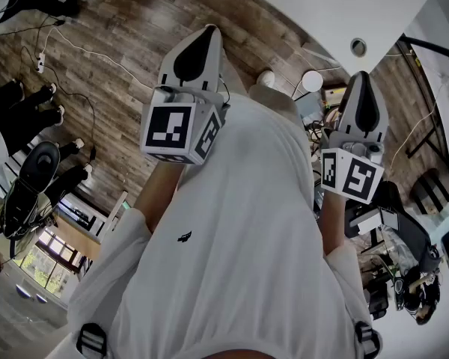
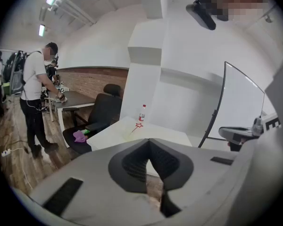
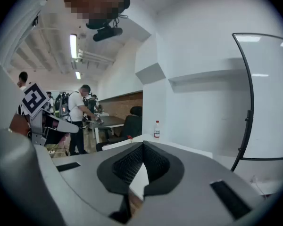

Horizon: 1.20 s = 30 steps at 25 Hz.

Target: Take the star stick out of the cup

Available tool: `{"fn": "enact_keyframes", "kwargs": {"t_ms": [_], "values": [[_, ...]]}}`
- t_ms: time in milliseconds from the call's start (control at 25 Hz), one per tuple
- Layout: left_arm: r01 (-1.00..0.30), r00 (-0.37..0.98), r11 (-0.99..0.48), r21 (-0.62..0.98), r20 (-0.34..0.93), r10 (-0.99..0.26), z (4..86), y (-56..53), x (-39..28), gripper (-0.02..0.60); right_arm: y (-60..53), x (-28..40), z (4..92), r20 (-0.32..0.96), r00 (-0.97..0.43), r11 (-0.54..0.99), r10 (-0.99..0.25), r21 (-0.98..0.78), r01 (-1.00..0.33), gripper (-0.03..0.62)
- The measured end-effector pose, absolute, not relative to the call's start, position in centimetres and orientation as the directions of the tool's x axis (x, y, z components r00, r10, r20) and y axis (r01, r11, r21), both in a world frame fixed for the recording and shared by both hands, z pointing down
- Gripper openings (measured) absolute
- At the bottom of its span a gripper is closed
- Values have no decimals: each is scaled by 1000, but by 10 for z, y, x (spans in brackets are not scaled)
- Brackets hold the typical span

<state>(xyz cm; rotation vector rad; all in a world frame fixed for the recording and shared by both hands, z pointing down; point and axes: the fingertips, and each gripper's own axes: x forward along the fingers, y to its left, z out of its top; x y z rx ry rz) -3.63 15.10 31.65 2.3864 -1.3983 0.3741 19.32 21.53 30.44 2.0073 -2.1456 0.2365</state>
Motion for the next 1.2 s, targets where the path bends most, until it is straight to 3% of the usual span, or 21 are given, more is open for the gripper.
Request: {"fn": "enact_keyframes", "kwargs": {"t_ms": [240,520,1200], "values": [[-845,521,-512,152,444,-729,309,222,9,-3,269,187,301,274,-163,158,-948,-42,-987,2],[-840,522,-533,99,413,-747,291,244,27,-3,278,178,297,261,-252,225,-932,-131,-966,2],[-875,472,-476,91,386,-793,286,246,13,-3,261,157,283,220,-346,344,-912,-44,-938,3]]}}
